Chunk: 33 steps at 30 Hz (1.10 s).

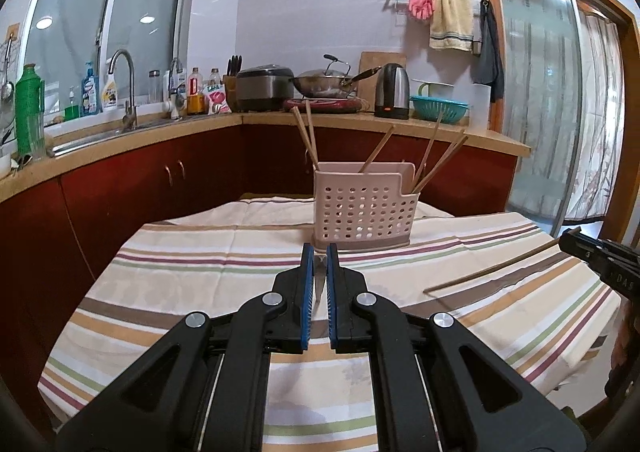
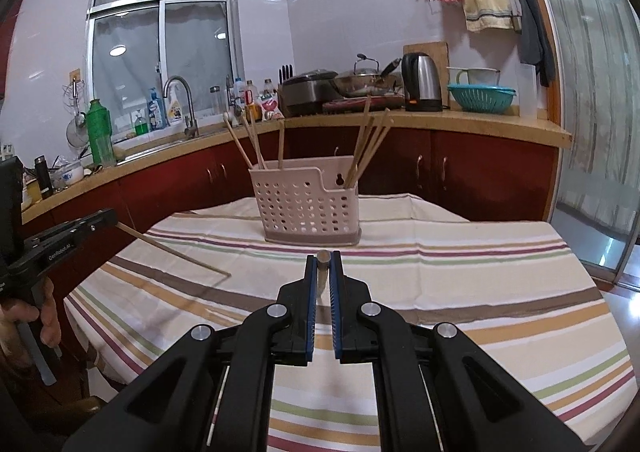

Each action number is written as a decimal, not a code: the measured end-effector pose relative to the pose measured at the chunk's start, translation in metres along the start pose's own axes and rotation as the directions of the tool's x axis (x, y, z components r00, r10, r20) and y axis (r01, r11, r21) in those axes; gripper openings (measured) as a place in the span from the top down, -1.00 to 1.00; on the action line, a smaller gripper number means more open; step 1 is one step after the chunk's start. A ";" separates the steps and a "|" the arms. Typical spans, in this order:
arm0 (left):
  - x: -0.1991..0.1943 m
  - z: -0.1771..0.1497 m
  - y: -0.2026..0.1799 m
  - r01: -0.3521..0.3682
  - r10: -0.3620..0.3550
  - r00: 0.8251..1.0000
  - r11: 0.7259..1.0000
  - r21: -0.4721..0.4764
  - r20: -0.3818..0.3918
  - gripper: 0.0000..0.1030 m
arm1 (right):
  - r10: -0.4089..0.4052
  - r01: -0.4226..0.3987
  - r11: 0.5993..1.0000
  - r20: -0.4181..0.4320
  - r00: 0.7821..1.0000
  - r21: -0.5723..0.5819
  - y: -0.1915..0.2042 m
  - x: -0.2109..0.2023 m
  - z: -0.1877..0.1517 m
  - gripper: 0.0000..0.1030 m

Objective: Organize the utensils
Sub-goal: 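Lift the held chopstick with the right tool toward the beige caddy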

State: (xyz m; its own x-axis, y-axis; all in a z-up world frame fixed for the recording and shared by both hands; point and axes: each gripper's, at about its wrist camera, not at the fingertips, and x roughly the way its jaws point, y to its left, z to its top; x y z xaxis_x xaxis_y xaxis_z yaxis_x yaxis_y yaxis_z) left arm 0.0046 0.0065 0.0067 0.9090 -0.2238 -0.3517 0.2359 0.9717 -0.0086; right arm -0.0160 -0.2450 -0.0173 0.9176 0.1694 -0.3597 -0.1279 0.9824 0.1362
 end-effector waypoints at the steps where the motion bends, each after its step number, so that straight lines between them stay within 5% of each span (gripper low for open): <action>1: 0.001 0.002 -0.001 0.003 -0.003 1.000 1.000 0.005 -0.002 0.87 | 0.002 -0.002 1.000 0.003 1.000 0.000 0.000 -0.001 0.001 0.87; 33: 0.046 0.050 0.002 0.001 -0.002 1.000 1.000 0.027 0.007 0.87 | -0.009 0.011 0.999 0.038 0.999 -0.048 0.003 0.029 0.047 0.87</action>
State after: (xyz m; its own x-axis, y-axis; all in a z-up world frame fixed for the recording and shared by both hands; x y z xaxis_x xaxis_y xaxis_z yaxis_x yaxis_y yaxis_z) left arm 0.0637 -0.0057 0.0369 0.9109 -0.2258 -0.3453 0.2464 0.9690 0.0165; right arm 0.0276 -0.2411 0.0161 0.9323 0.1572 -0.3256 -0.1358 0.9869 0.0876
